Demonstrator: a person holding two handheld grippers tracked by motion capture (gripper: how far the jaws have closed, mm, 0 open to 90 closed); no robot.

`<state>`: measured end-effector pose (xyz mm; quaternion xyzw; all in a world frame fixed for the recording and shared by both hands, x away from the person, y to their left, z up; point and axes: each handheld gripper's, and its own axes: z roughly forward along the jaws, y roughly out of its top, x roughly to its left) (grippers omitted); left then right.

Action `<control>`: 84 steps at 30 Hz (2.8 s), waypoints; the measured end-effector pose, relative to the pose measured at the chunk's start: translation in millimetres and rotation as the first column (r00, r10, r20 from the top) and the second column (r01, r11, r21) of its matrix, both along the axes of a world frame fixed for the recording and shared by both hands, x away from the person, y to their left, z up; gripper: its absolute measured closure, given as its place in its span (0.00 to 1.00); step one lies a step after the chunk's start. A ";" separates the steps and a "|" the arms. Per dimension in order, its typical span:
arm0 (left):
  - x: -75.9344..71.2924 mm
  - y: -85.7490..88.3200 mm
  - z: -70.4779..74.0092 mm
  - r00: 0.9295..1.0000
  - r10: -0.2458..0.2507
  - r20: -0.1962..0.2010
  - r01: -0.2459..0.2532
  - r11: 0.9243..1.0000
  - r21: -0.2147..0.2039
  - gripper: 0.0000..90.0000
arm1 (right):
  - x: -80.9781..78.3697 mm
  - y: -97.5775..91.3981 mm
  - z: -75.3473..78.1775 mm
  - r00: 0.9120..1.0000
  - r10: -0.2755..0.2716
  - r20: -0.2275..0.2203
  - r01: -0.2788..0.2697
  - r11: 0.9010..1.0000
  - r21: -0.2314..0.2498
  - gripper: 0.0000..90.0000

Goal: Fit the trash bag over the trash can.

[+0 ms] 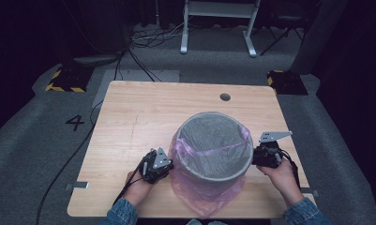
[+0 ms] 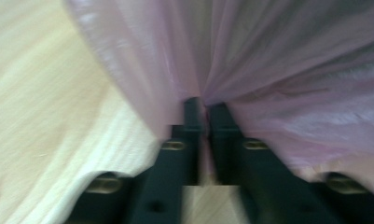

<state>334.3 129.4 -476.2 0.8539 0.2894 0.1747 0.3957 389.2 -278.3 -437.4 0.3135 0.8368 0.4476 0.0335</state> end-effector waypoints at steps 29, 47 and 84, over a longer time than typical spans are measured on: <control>-9.3 82.8 -8.3 0.969 0.245 0.021 -0.245 0.969 0.035 0.52 | -17.5 1.7 138.7 0.949 0.023 0.315 -0.035 0.999 0.033 0.41; 7.1 98.3 -24.8 0.963 0.267 -0.032 -0.265 0.963 0.058 0.49 | 9.5 57.2 160.4 0.961 0.117 0.252 -0.121 0.993 0.002 0.24; 11.5 107.4 -27.4 0.950 0.301 -0.083 -0.302 0.953 0.003 0.47 | 16.6 158.1 116.6 0.964 0.207 0.166 -0.180 0.970 -0.166 0.30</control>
